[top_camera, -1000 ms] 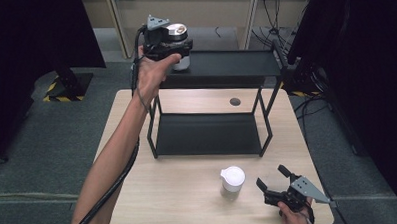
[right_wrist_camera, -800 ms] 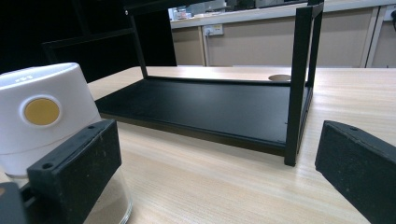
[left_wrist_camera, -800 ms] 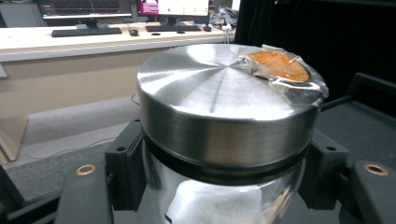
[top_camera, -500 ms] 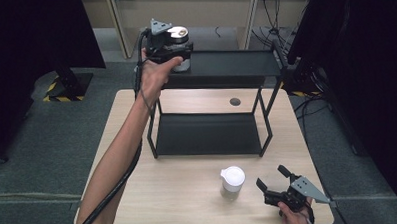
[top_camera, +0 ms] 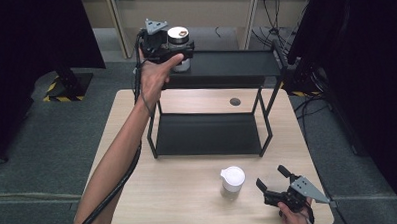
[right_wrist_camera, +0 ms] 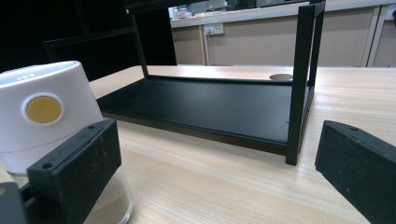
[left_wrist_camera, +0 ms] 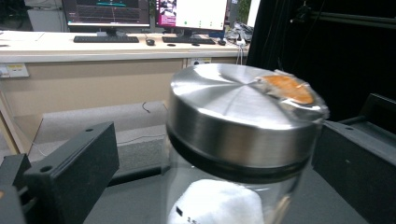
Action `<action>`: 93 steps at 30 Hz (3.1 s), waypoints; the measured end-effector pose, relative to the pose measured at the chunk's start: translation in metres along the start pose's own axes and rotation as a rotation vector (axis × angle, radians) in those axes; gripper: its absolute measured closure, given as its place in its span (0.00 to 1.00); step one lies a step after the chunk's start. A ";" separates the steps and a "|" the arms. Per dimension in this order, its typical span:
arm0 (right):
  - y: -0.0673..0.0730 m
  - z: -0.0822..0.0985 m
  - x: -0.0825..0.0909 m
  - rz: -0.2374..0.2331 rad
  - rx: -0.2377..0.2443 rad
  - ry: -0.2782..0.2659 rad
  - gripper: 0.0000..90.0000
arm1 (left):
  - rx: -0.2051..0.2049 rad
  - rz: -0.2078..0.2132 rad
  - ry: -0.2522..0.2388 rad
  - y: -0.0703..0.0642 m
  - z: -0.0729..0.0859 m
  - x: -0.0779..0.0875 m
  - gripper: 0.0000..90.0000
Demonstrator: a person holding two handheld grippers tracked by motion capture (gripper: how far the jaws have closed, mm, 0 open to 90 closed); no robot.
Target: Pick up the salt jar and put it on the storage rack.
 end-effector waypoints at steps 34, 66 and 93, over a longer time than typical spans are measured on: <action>0.001 0.000 0.000 -0.001 -0.001 0.000 0.01 | 0.023 0.103 -0.025 -0.021 0.011 0.071 0.00; 0.002 0.000 0.000 -0.003 0.002 -0.003 0.01 | 0.062 0.332 -0.088 -0.029 0.087 0.137 0.00; 0.003 0.001 0.000 -0.006 0.002 -0.003 0.01 | 0.099 0.412 -0.061 -0.026 0.168 0.162 0.00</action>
Point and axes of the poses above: each handheld gripper's, and its own axes: x roughly backward along the jaws, z roughly out of its underside, y roughly to its left, the point moved 5 cm from there along -x, roughly forward along the jaws, and after that the axes turned 15 degrees about -y, right-handed, at the moved point
